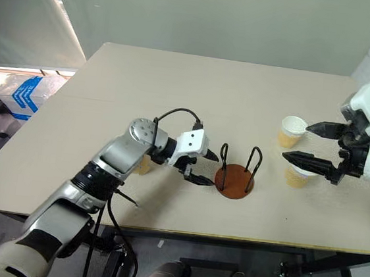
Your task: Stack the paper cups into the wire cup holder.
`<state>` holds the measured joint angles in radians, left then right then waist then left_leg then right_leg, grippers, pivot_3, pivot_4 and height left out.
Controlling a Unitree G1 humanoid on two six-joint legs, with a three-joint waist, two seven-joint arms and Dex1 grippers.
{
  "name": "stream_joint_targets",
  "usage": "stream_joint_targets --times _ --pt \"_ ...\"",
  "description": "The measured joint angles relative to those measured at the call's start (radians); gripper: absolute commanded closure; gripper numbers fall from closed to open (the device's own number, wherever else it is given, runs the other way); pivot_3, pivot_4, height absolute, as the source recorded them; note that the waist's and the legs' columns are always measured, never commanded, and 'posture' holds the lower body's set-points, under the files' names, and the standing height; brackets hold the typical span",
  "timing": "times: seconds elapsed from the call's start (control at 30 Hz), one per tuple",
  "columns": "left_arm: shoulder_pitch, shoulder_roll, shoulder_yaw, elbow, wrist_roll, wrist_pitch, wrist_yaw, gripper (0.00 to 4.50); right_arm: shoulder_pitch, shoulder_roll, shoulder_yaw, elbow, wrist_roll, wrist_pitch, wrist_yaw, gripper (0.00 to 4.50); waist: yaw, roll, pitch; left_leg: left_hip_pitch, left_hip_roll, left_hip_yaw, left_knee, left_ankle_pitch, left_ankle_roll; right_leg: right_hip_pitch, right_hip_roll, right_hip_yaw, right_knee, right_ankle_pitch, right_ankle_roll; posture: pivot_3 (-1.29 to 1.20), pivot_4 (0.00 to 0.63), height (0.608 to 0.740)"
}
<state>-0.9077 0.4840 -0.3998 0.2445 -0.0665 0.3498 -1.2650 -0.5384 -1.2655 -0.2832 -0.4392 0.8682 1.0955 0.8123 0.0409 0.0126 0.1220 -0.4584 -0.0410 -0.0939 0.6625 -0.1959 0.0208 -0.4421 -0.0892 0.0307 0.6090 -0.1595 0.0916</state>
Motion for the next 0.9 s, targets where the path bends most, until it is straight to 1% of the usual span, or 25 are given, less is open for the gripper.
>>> stream_joint_targets --times 0.17,0.37,0.47,0.5,0.7,0.9 --pt "-0.051 0.056 0.08 -0.043 -0.029 -0.003 -0.014 0.59 -0.154 0.017 0.224 0.117 -0.156 -0.123 0.065 0.0 -0.007 0.0 0.0 0.0 0.0 0.0 0.001 -0.001 0.003 0.0 0.0 0.0 0.0 0.001 -0.001 0.0 0.15 0.74" --pt "-0.046 0.117 0.165 -0.096 -0.08 0.051 -0.007 0.59 -0.332 0.121 0.443 0.31 -0.351 -0.256 0.176 0.0 -0.013 0.0 0.0 0.0 0.001 0.0 0.001 -0.001 0.003 -0.001 0.0 -0.001 0.0 0.002 -0.001 0.0 0.15 0.74" --pt "-0.02 0.15 0.192 -0.13 -0.09 0.067 0.007 0.59 -0.408 0.172 0.552 0.443 -0.483 -0.359 0.249 0.0 -0.014 0.0 0.0 0.0 0.001 -0.001 0.0 -0.001 0.003 -0.002 0.0 -0.001 0.0 0.002 -0.002 0.0 0.15 0.74" --pt "-0.003 0.164 0.195 -0.14 -0.093 0.075 0.01 0.59 -0.445 0.203 0.593 0.518 -0.538 -0.405 0.276 0.0 -0.016 0.0 0.0 0.0 0.002 -0.001 0.0 -0.001 0.003 -0.002 0.0 -0.001 0.001 0.002 -0.004 0.0 0.15 0.74" --pt "0.04 0.184 0.202 -0.201 -0.109 0.119 0.029 0.59 -0.614 0.334 0.721 0.916 -0.794 -0.648 0.348 0.0 -0.015 0.001 0.0 -0.001 0.002 -0.002 -0.001 -0.001 0.003 -0.005 0.0 -0.002 0.001 0.005 -0.012 0.0 0.15 0.74" --pt "0.053 0.198 0.208 -0.242 -0.123 0.147 0.054 0.59 -0.711 0.425 0.768 1.232 -0.987 -0.863 0.36 0.0 -0.016 0.001 0.0 -0.001 0.002 -0.003 -0.002 -0.001 0.0 -0.006 0.0 -0.003 0.002 0.006 -0.017 0.0 0.15 0.74"
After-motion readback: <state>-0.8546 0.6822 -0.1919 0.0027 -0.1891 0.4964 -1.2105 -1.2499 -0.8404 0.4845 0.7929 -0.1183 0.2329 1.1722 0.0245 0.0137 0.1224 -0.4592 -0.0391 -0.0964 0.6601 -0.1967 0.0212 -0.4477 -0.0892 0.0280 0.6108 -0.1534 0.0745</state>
